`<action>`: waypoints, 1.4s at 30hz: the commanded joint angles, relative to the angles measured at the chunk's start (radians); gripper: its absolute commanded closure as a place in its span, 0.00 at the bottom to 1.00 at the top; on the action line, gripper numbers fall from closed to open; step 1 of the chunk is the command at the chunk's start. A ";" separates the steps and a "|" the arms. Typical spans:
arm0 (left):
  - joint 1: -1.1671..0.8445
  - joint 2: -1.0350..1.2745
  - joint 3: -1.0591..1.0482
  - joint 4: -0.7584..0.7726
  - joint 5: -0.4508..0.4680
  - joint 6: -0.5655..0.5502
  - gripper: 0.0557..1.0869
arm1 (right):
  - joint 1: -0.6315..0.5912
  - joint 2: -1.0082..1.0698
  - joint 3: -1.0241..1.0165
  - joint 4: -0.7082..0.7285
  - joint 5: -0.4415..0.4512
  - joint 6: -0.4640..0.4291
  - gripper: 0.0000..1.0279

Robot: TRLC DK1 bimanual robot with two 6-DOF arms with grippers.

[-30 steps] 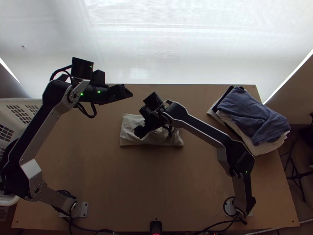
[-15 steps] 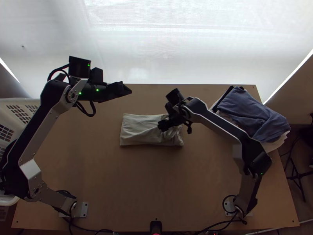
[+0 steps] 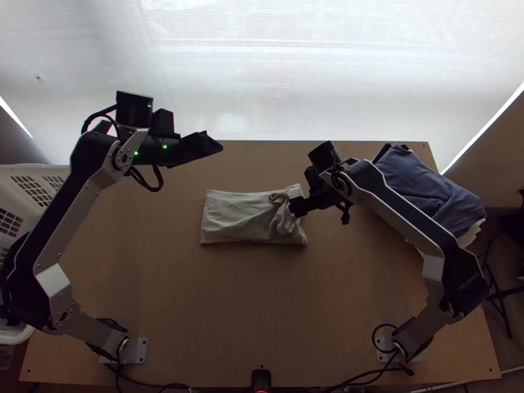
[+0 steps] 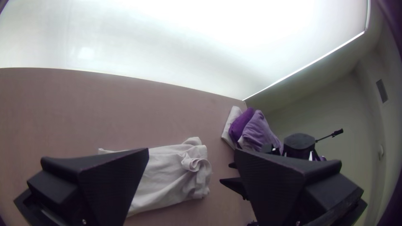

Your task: Fold the t-shirt

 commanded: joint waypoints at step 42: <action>0.039 -0.011 0.001 -0.002 -0.017 -0.002 0.04 | 0.020 0.418 0.357 0.013 0.127 0.032 0.14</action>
